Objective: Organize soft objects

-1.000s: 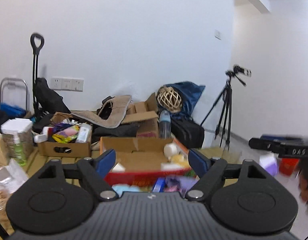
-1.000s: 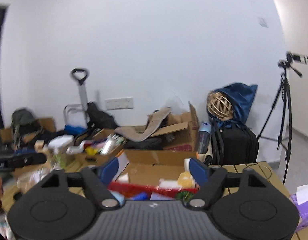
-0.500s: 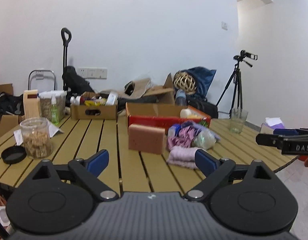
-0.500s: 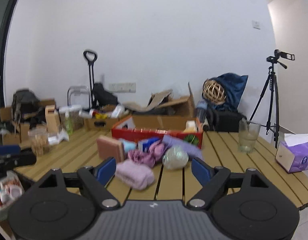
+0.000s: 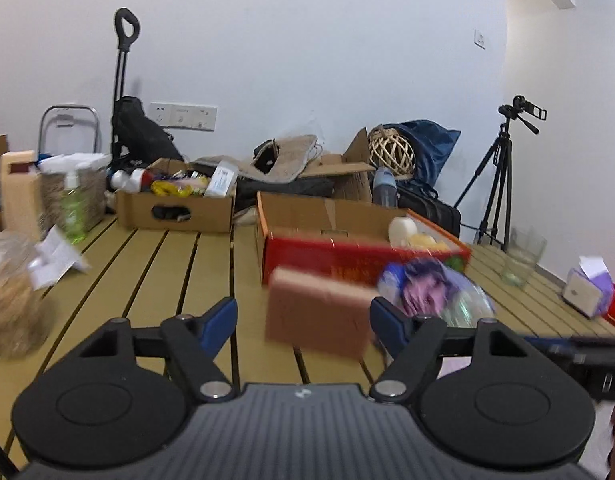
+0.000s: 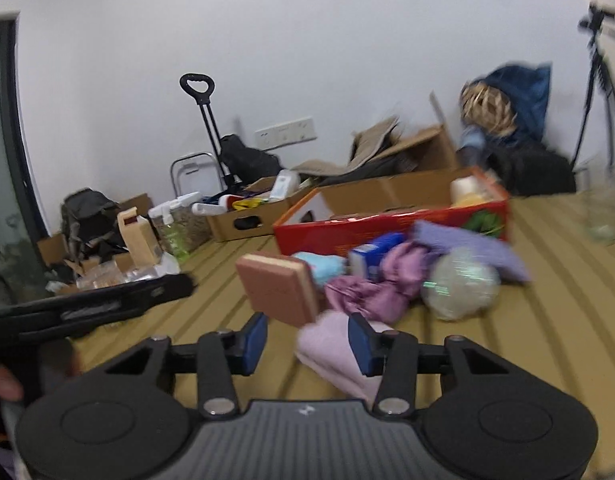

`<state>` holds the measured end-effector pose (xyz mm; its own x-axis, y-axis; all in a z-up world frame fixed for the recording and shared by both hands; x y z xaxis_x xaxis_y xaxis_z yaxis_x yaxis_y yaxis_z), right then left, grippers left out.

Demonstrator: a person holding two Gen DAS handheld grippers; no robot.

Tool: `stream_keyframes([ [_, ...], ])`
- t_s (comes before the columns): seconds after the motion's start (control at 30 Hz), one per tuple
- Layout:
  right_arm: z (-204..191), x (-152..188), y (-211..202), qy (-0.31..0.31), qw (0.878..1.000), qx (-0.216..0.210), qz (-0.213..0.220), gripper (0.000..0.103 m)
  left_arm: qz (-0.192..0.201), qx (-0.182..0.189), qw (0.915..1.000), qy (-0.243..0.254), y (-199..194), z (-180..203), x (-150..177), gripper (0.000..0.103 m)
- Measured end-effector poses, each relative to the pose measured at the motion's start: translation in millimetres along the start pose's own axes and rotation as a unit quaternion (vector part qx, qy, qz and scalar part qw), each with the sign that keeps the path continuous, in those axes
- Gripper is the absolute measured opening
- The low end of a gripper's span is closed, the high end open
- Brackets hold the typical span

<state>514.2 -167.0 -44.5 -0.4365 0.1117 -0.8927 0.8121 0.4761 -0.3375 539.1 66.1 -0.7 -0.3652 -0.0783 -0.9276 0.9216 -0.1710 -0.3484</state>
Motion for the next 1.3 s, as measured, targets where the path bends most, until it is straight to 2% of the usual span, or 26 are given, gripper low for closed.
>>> stream_keyframes([
  [0.13, 6, -24, 59, 0.033, 0.999, -0.033, -0.004, 0.035, -0.033, 0.038, 0.9978, -0.044, 61, -18, -19, 0.075],
  [0.17, 8, -30, 75, 0.041, 0.999, -0.035, -0.005, 0.032, -0.045, 0.046, 0.9961, -0.059, 75, -24, -20, 0.072],
  [0.23, 10, -32, 98, 0.046, 0.999, -0.021, -0.012, 0.024, -0.080, 0.065, 0.9915, -0.080, 95, -34, -12, 0.035],
  [0.3, 11, -26, 110, 0.051, 0.998, -0.024, -0.024, 0.023, -0.073, 0.080, 0.9895, -0.095, 88, -42, -2, 0.035],
  [0.4, 5, -6, 96, 0.049, 0.996, -0.056, -0.046, 0.025, -0.078, 0.090, 0.9857, -0.119, 46, -50, 23, 0.037],
  [0.43, 6, 1, 91, 0.057, 0.995, -0.064, -0.051, 0.027, -0.081, 0.097, 0.9833, -0.131, 32, -54, 34, 0.044],
  [0.5, 8, 13, 79, 0.073, 0.994, -0.067, -0.055, 0.034, -0.084, 0.092, 0.9797, -0.157, 16, -62, 47, 0.051],
  [0.6, 9, 15, 78, 0.079, 0.993, -0.065, -0.051, 0.034, -0.094, 0.085, 0.9776, -0.168, 18, -71, 56, 0.055],
  [0.67, 8, 15, 87, 0.082, 0.993, -0.060, -0.061, 0.034, -0.103, 0.079, 0.9770, -0.169, 27, -72, 54, 0.054],
  [0.73, 7, 14, 92, 0.081, 0.993, -0.056, -0.060, 0.034, -0.096, 0.094, 0.9756, -0.173, 35, -71, 52, 0.054],
  [0.77, 5, 15, 95, 0.079, 0.993, -0.055, -0.063, 0.034, -0.105, 0.097, 0.9735, -0.178, 40, -70, 53, 0.050],
  [0.8, 3, 16, 97, 0.078, 0.993, -0.048, -0.069, 0.034, -0.114, 0.100, 0.9722, -0.179, 43, -68, 54, 0.039],
  [0.9, -1, 21, 99, 0.059, 0.995, -0.032, -0.078, 0.032, -0.116, 0.102, 0.9722, -0.176, 41, -64, 56, 0.039],
  [1.03, 1, 21, 102, 0.067, 0.993, -0.045, -0.088, 0.035, -0.118, 0.098, 0.9707, -0.185, 38, -65, 59, 0.037],
  [1.13, 4, 16, 103, 0.082, 0.990, -0.056, -0.098, 0.032, -0.109, 0.094, 0.9714, -0.188, 31, -61, 55, 0.036],
  [1.2, -1, 9, 95, 0.072, 0.992, -0.061, -0.084, 0.032, -0.089, 0.100, 0.9735, -0.185, 22, -57, 45, 0.037],
  [1.3, -6, -18, 73, 0.054, 0.996, -0.067, -0.032, 0.032, -0.053, 0.130, 0.9737, -0.179, 17, -49, 16, 0.038],
])
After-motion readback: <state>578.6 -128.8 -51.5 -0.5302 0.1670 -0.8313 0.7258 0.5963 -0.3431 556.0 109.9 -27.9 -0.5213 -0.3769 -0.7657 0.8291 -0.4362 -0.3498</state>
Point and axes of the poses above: each gripper's, at about its wrist camera, not at the fingertips, and y roughly the way its jaws point, z to its right, x to its underside, the point moved 4 cm from there along y, roughly the way its jaws point, and after that the axes turned 2 degrees about -x, right-handed, at the moved point
